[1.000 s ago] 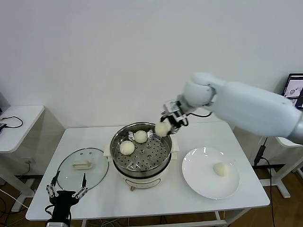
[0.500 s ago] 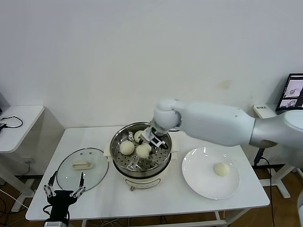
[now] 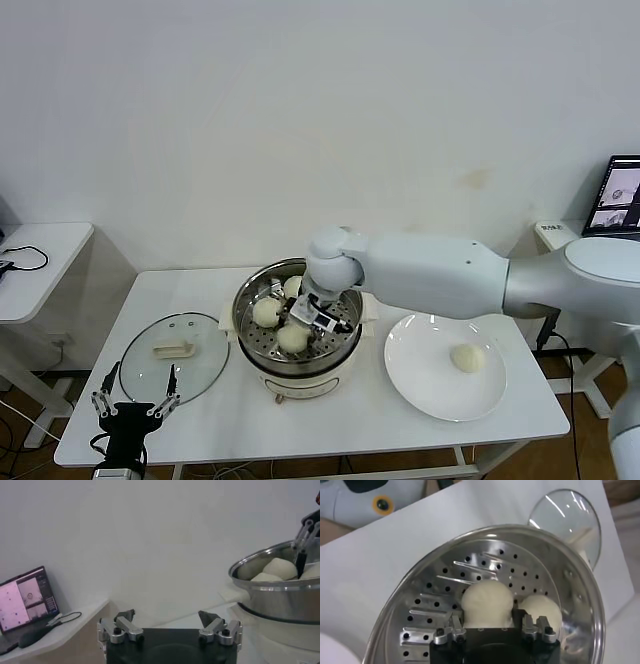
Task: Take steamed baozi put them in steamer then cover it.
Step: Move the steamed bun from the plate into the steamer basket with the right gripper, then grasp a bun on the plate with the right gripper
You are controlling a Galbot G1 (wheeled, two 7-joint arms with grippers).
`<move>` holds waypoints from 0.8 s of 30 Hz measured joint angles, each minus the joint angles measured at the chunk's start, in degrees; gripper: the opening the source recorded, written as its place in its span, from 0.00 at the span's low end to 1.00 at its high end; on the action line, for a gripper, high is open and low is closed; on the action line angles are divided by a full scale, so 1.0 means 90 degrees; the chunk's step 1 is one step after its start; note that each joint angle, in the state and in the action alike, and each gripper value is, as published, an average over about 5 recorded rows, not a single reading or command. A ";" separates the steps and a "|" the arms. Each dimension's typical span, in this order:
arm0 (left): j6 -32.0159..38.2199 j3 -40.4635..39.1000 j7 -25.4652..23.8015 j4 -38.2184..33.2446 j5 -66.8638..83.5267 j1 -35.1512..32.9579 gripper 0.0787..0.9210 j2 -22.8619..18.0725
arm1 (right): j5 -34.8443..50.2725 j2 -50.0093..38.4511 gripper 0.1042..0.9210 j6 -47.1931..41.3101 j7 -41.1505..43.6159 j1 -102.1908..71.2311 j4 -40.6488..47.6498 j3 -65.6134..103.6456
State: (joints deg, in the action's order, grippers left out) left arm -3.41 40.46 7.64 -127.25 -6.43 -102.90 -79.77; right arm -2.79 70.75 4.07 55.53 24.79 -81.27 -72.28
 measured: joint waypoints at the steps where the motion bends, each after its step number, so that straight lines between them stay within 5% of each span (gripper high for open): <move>1: 0.0001 0.0000 0.0000 0.0000 0.0000 0.0000 0.88 0.0001 | -0.0003 -0.0004 0.78 0.0024 -0.0003 0.0008 -0.0007 0.0006; 6: 0.0002 0.0000 0.0000 0.0000 0.0010 0.0013 0.88 0.0020 | 0.0021 -0.0069 0.87 0.0081 0.0039 0.0112 -0.0073 0.0065; 24: -0.0026 -0.0027 -0.0041 0.0101 0.0055 0.0198 0.88 0.0237 | 0.0956 -0.1456 0.88 -0.1389 0.0532 0.0584 -0.0682 0.0847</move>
State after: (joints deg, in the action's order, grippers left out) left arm -3.64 40.21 7.27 -126.34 -5.93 -101.12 -77.64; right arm 5.82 57.65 -8.43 60.31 30.04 -87.41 -64.66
